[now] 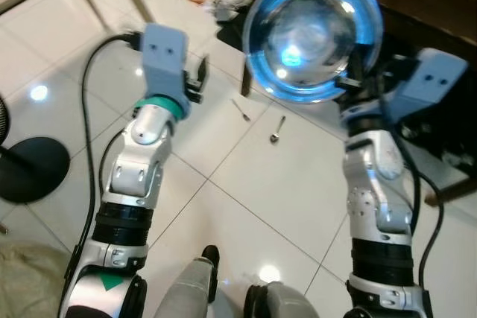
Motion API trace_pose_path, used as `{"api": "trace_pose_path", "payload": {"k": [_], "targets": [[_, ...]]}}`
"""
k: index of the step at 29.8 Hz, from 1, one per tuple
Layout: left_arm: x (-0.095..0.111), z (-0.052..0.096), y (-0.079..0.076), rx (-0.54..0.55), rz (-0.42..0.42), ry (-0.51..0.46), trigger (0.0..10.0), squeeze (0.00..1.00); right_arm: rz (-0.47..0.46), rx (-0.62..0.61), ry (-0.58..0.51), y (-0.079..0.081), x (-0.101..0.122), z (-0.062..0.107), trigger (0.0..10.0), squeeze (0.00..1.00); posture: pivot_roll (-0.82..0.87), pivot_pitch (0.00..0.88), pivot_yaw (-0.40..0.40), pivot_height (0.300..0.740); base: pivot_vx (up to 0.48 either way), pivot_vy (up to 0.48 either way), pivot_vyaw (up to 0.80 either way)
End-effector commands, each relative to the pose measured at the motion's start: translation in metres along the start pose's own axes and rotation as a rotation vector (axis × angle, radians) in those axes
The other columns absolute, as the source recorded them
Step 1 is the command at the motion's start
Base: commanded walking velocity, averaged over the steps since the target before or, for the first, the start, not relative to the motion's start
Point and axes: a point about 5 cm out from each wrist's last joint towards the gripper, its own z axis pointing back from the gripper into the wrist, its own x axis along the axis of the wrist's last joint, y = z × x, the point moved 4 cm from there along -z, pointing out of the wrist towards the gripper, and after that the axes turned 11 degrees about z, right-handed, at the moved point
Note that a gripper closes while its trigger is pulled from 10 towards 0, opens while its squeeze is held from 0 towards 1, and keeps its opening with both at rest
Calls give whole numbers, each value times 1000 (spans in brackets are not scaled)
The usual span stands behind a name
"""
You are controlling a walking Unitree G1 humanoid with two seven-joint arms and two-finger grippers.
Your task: Setting the table
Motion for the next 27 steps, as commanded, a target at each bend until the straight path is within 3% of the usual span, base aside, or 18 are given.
{"api": "trace_pose_path", "payload": {"k": [1, 19, 27], "targets": [[-8, 1, 1, 12, -12, 24, 10000, 0, -6, 3, -19, 0, 4, 1, 10000, 0, 168, 100, 38, 740, 0, 0, 800], [-5, -1, 10, 75, -24, 9, 10000, 0, -12, 9, -20, 1, 4, 1, 10000, 0, 169, 98, 35, 740, 0, 0, 800], [-5, -3, 14, 103, -26, 3, 10000, 0, -10, -5, -16, 0, 4, 1, 10000, 0, 169, 95, 34, 740, 405, 0, 198]]}}
